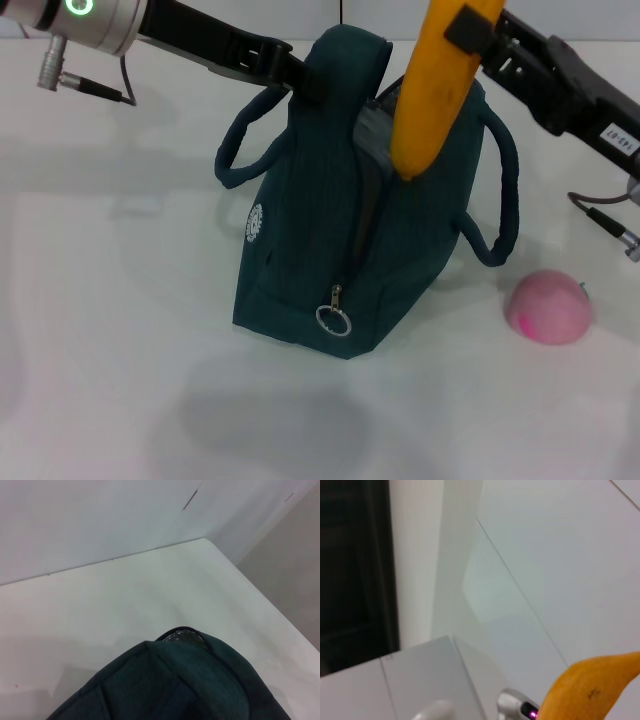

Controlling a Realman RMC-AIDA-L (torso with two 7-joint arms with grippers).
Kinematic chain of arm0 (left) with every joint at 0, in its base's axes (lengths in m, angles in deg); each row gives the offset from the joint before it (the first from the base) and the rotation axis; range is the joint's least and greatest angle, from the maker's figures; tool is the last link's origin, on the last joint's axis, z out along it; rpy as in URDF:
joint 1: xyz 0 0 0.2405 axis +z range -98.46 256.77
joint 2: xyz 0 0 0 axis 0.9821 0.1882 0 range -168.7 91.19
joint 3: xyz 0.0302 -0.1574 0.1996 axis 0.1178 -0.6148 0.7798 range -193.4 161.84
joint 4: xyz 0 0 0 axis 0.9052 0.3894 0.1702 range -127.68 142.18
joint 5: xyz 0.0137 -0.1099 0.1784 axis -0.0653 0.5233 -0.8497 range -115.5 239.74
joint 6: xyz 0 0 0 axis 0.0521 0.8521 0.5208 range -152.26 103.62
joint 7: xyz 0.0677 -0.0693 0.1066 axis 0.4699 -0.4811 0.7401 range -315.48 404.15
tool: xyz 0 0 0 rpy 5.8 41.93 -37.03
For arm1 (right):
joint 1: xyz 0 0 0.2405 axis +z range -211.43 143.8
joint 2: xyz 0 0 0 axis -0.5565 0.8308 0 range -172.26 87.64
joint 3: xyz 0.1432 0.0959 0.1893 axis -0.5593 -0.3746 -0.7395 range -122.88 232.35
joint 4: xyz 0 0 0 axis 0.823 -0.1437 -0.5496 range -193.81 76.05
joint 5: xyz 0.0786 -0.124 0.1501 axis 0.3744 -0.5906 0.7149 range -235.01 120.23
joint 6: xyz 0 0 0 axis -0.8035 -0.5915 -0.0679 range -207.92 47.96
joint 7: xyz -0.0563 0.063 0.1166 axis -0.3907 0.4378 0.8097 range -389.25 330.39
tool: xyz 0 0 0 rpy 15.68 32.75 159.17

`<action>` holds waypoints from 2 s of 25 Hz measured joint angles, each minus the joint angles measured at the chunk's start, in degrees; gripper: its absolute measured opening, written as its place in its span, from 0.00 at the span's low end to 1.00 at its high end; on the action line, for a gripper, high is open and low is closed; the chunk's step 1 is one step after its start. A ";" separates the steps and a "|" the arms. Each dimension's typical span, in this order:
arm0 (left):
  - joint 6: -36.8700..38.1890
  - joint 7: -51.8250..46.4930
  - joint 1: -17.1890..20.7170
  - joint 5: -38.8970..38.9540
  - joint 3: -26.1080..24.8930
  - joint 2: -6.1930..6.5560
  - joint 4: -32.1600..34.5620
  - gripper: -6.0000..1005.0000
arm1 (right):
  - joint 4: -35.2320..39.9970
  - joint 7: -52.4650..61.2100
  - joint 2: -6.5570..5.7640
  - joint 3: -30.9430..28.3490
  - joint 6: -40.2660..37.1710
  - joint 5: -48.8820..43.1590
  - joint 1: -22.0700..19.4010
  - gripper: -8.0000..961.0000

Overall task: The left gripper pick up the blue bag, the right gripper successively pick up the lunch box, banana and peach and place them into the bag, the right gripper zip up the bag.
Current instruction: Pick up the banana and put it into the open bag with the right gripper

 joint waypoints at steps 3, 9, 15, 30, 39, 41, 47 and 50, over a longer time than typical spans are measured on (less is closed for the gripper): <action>0.00 0.07 0.00 0.00 0.40 -0.01 0.00 0.06 | -1.30 -1.00 0.01 0.03 2.21 0.01 0.04 0.51; -0.16 0.21 -0.10 0.01 1.48 -0.17 0.00 0.06 | -4.23 -2.35 0.02 0.63 5.29 -0.89 1.32 0.51; -0.18 0.33 -0.13 0.06 1.50 -0.39 0.00 0.06 | -5.51 -5.26 0.02 -0.15 4.49 -1.26 2.29 0.52; -0.02 0.18 0.69 0.09 1.50 -0.46 0.40 0.07 | -5.86 2.10 0.02 1.23 9.45 -9.64 1.85 0.53; 0.01 0.00 0.53 -0.34 1.49 -0.41 0.44 0.07 | 1.40 12.32 -0.14 1.41 12.40 -19.80 -0.13 0.54; 0.01 0.00 0.55 -0.34 1.50 -0.41 0.44 0.07 | 2.02 13.94 -0.26 1.43 12.74 -21.05 -0.25 0.54; 0.01 -0.03 0.67 -0.34 1.49 -0.33 0.44 0.07 | 8.65 22.91 -0.51 1.86 11.75 -25.05 -2.41 0.58; 0.01 -0.03 0.72 -0.34 1.50 -0.32 0.44 0.07 | 13.96 28.38 -0.55 3.84 9.45 -25.77 -3.82 0.67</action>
